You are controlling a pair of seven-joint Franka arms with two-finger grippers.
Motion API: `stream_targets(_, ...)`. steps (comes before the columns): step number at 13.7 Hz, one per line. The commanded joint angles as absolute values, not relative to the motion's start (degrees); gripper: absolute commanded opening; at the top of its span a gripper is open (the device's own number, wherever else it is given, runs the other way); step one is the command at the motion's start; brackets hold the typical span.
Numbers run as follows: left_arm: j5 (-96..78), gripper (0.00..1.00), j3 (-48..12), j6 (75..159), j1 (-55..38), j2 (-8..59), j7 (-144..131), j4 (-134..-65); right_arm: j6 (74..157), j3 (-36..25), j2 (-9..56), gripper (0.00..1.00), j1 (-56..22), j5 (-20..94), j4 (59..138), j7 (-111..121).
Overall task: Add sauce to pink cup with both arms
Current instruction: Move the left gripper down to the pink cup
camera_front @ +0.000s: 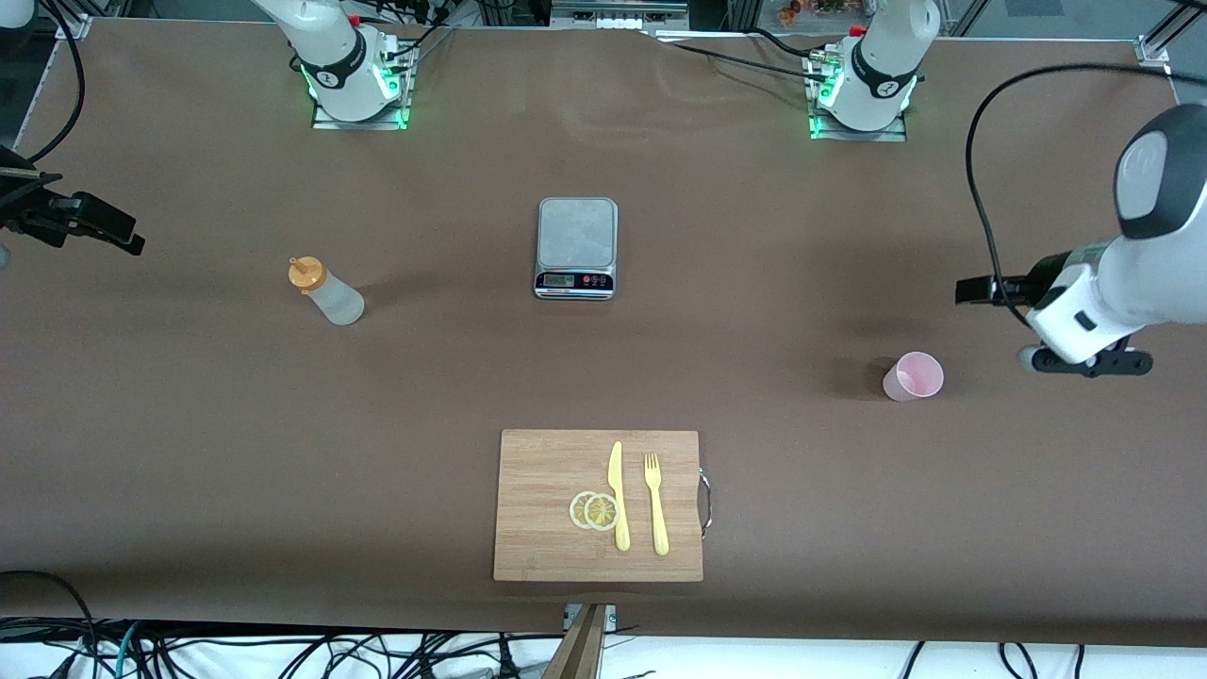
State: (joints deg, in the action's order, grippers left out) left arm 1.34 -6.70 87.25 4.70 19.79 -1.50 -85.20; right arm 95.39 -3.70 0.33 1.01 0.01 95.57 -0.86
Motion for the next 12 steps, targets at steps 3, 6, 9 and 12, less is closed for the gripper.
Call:
stream_targets(3, 6.42, 1.00, -6.51, 105.78, 5.53, 22.67, 2.28, -94.81, 95.10, -3.08, -0.97, 1.00, 1.58, 0.09, 96.50, -1.32)
stream_targets(6, 6.50, 1.00, -6.50, 113.01, 6.24, 26.35, 2.20, -96.50, 95.01, -3.08, -0.97, 1.00, 1.58, 0.09, 96.50, -1.32)
stream_targets(9, 6.50, 1.00, -5.19, 116.79, 6.77, 28.12, 2.89, -97.90, 94.75, -3.08, -0.97, 1.00, 1.58, 0.09, 96.50, -1.32)
stream_targets(12, 6.42, 1.00, -4.05, 122.32, 7.38, 28.39, 7.29, -101.41, 94.75, -3.08, -0.97, 1.00, 1.58, 0.09, 96.50, -1.32)
